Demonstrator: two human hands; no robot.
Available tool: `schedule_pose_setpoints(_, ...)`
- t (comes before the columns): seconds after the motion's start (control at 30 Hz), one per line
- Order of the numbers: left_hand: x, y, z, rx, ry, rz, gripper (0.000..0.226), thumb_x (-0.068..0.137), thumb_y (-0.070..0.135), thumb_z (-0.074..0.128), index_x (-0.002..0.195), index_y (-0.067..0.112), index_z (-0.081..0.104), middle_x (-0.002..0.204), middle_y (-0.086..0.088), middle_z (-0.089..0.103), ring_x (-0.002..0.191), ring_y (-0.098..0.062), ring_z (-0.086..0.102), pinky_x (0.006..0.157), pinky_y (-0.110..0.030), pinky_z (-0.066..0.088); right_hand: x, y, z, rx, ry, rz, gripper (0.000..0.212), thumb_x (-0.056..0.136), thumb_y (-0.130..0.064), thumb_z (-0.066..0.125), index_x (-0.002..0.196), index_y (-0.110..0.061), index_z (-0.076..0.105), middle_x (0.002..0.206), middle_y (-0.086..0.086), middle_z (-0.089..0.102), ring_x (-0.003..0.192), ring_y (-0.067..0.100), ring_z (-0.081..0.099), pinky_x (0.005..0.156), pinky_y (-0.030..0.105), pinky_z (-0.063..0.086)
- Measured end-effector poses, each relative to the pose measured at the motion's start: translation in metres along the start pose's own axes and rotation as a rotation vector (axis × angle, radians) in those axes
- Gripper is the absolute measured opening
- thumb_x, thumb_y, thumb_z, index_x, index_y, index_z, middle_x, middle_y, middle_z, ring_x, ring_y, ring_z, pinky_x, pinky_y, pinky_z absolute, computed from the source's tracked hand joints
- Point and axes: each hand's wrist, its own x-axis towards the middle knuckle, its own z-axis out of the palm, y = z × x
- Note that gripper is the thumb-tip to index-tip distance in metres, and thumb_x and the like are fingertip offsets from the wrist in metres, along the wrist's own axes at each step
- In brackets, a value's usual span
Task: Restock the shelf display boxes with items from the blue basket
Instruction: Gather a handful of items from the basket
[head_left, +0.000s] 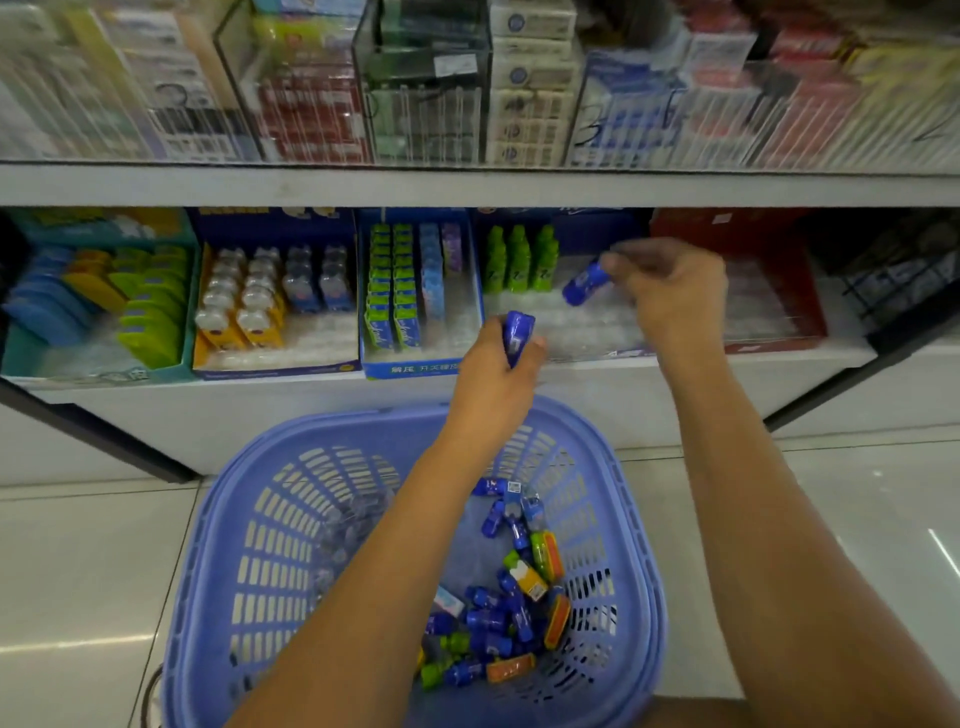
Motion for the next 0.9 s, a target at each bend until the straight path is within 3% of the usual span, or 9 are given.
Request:
schedule_pose_setpoints(0.07, 0.012, 0.003, 0.007, 0.118, -0.020, 0.041, 0.023, 0.098, 0.025, 0.048, 0.116, 0.011, 0.052, 0.080, 0.002, 0.050, 0.065, -0.011, 0.045, 0.051, -0.011, 0.035, 0.031, 0.003, 0.004, -0.099, 0.029, -0.076, 0.018, 0.079, -0.013, 0.073, 0.093, -0.002, 0.073, 0.087, 0.002, 0.068, 0.074, 0.001, 0.061, 0.065, -0.001, 0.040)
schedule_pose_setpoints(0.13, 0.021, 0.004, 0.013, 0.207, -0.055, 0.042, 0.030, 0.098, 0.021, 0.048, 0.125, 0.008, 0.051, 0.094, -0.005, 0.053, 0.073, -0.017, 0.047, 0.053, -0.017, 0.032, 0.055, 0.007, 0.015, -0.093, -0.017, -0.063, 0.008, 0.080, -0.007, 0.071, 0.084, -0.001, 0.069, 0.085, 0.001, 0.066, 0.068, -0.011, 0.058, 0.065, 0.001, 0.039)
schedule_pose_setpoints(0.17, 0.024, 0.003, 0.016, 0.230, -0.077, 0.021, 0.031, 0.098, 0.020, 0.048, 0.126, 0.007, 0.050, 0.098, -0.008, 0.054, 0.075, -0.019, 0.048, 0.058, -0.021, 0.033, 0.064, 0.010, 0.021, -0.115, -0.044, -0.056, 0.007, 0.081, -0.007, 0.070, 0.084, -0.001, 0.067, 0.086, 0.001, 0.065, 0.071, -0.010, 0.057, 0.068, 0.003, 0.037)
schedule_pose_setpoints(0.23, 0.029, 0.000, 0.019, 0.244, -0.114, -0.038, 0.031, 0.099, 0.019, 0.047, 0.127, 0.006, 0.050, 0.098, -0.011, 0.053, 0.075, -0.021, 0.047, 0.060, -0.027, 0.033, 0.077, 0.020, 0.031, -0.191, -0.085, -0.067, 0.020, 0.084, -0.011, 0.069, 0.095, 0.004, 0.065, 0.096, 0.010, 0.066, 0.088, 0.010, 0.059, 0.072, 0.004, 0.034)
schedule_pose_setpoints(0.33, 0.031, -0.005, 0.019, 0.186, -0.113, -0.077, 0.031, 0.099, 0.022, 0.048, 0.126, 0.008, 0.052, 0.088, -0.006, 0.052, 0.065, -0.015, 0.046, 0.055, -0.026, 0.036, 0.087, 0.032, 0.040, -0.198, -0.140, -0.073, 0.023, 0.085, -0.011, 0.067, 0.100, 0.006, 0.066, 0.104, 0.021, 0.068, 0.094, 0.024, 0.062, 0.067, 0.003, 0.035)
schedule_pose_setpoints(0.47, 0.033, -0.008, 0.017, 0.175, -0.107, -0.066, 0.029, 0.098, 0.025, 0.049, 0.122, 0.010, 0.055, 0.079, 0.000, 0.051, 0.063, -0.006, 0.045, 0.049, -0.010, 0.034, 0.099, 0.039, 0.046, -0.222, -0.175, -0.067, 0.027, 0.085, -0.012, 0.068, 0.107, 0.004, 0.066, 0.110, 0.019, 0.067, 0.097, 0.018, 0.059, 0.066, 0.001, 0.034)
schedule_pose_setpoints(0.63, 0.033, -0.009, 0.016, 0.145, -0.107, -0.057, 0.027, 0.098, 0.024, 0.050, 0.118, 0.007, 0.056, 0.074, -0.002, 0.048, 0.065, -0.017, 0.045, 0.056, -0.022, 0.035, 0.104, 0.043, 0.055, -0.322, -0.271, -0.045, 0.027, 0.087, -0.012, 0.065, 0.112, -0.001, 0.066, 0.117, 0.016, 0.065, 0.111, 0.026, 0.059, 0.083, 0.013, 0.038)
schedule_pose_setpoints(0.8, 0.034, -0.010, 0.015, 0.141, -0.123, -0.057, 0.022, 0.097, 0.023, 0.050, 0.111, 0.008, 0.058, 0.069, -0.001, 0.046, 0.059, -0.015, 0.043, 0.053, -0.024, 0.034, 0.099, 0.042, 0.059, -0.408, -0.227, -0.150, 0.019, 0.085, -0.010, 0.063, 0.096, 0.004, 0.070, 0.104, 0.021, 0.069, 0.102, 0.029, 0.062, 0.088, 0.027, 0.045)
schedule_pose_setpoints(0.9, 0.034, -0.011, 0.016, 0.132, -0.131, -0.057, 0.018, 0.097, 0.023, 0.050, 0.107, 0.010, 0.058, 0.069, -0.001, 0.046, 0.061, -0.016, 0.043, 0.055, -0.025, 0.034, 0.099, 0.041, 0.062, -0.385, -0.221, -0.127, 0.020, 0.083, -0.008, 0.065, 0.066, 0.000, 0.059, 0.074, 0.016, 0.061, 0.082, 0.023, 0.058, 0.074, 0.029, 0.044)
